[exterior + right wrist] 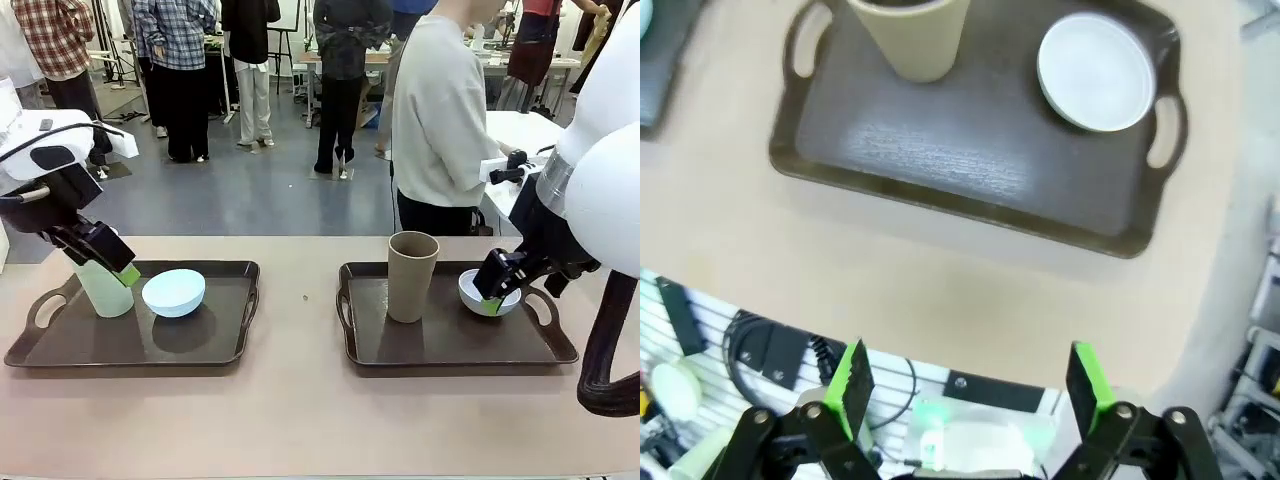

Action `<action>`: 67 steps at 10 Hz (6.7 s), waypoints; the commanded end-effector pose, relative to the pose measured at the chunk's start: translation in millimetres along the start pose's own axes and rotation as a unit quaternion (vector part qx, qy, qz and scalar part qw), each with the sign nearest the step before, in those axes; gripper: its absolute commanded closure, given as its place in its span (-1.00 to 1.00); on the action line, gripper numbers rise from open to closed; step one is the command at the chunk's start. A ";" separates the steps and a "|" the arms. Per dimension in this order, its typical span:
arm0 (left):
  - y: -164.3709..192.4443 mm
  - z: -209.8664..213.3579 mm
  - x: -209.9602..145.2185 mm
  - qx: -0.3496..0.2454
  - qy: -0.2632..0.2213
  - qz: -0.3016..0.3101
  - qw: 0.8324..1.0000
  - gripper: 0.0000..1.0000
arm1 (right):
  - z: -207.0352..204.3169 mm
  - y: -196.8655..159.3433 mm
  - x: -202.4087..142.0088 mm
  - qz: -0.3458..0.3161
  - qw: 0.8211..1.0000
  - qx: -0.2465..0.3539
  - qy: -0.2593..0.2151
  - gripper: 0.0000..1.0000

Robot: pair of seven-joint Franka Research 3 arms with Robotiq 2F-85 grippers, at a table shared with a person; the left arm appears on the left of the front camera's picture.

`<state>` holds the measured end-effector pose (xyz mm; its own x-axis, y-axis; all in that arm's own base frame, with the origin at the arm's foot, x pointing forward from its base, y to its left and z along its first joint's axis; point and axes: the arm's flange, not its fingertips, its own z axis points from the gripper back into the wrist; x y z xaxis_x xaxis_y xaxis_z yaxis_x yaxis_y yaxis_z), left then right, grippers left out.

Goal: Set up a tray with a mat and arrange the tableware.
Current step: Pick up the Picnic Bowl and Reusable plastic cup from the Handle tray in front of the human's position and hold them in the air.

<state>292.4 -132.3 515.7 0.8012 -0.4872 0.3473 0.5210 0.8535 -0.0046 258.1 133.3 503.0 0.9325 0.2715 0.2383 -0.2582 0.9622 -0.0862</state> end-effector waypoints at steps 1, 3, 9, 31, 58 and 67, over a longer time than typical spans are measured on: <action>1.9 -24.8 7.8 -0.003 0.018 -0.010 1.000 -1.00 | 3.4 1.8 6.2 0.019 0.999 0.011 -0.023 -1.00; 0.3 -6.8 1.5 -0.001 0.008 -0.002 1.000 -1.00 | -18.8 10.0 23.5 0.031 0.999 0.030 0.023 -1.00; 83.1 21.8 -29.2 -0.223 -0.046 0.042 0.973 -1.00 | 22.6 -172.2 -20.4 -0.134 0.933 0.329 -0.051 -1.00; 245.2 28.7 -140.0 -0.376 -0.135 0.334 0.854 -1.00 | 17.2 -313.6 -134.7 -0.264 0.836 0.458 -0.144 -1.00; 153.7 59.1 26.0 -0.257 -0.099 0.040 0.960 -1.00 | 56.2 -244.4 -21.0 -0.263 0.940 0.219 0.010 -1.00; -36.6 -69.4 145.4 -0.137 -0.103 -0.289 0.942 -1.00 | -21.2 -184.1 66.4 -0.288 0.953 0.089 0.033 -1.00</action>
<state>401.1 -252.0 512.1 0.3268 -0.7956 0.5101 0.9189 0.3938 0.0255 369.5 -25.2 512.8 0.9550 -0.2747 0.1119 0.2485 0.9469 0.2039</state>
